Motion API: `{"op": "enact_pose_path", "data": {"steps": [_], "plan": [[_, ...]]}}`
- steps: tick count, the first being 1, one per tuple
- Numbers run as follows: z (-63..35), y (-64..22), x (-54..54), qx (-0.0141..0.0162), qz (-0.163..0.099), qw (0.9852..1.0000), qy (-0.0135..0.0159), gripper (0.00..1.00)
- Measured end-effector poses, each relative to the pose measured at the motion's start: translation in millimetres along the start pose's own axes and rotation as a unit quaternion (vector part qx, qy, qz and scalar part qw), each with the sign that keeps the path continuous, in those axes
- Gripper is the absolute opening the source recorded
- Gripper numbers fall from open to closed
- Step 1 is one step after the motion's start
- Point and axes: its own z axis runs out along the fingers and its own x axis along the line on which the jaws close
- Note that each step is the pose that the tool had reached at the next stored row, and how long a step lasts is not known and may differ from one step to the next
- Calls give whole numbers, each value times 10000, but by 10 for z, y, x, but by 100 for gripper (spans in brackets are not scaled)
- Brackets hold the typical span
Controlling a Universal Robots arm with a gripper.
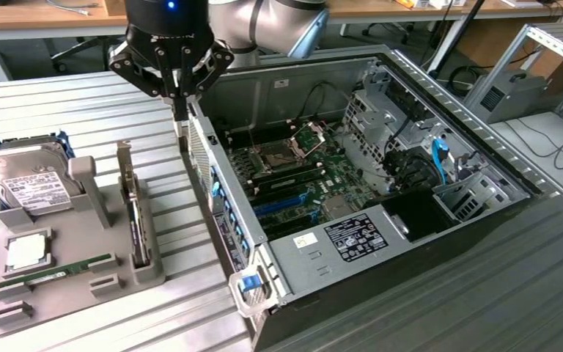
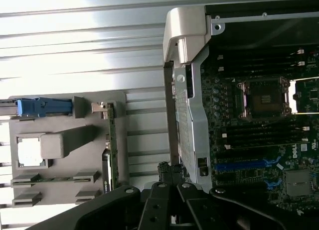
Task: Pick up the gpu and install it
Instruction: 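Reach for the gpu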
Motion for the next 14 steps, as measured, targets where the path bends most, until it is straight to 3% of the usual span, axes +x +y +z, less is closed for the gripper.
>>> {"op": "enact_pose_path", "data": {"steps": [7,14], "plan": [[0,0,2,0,0,10000,0,11],[-3,-9,111,0,0,10000,0,11]]}}
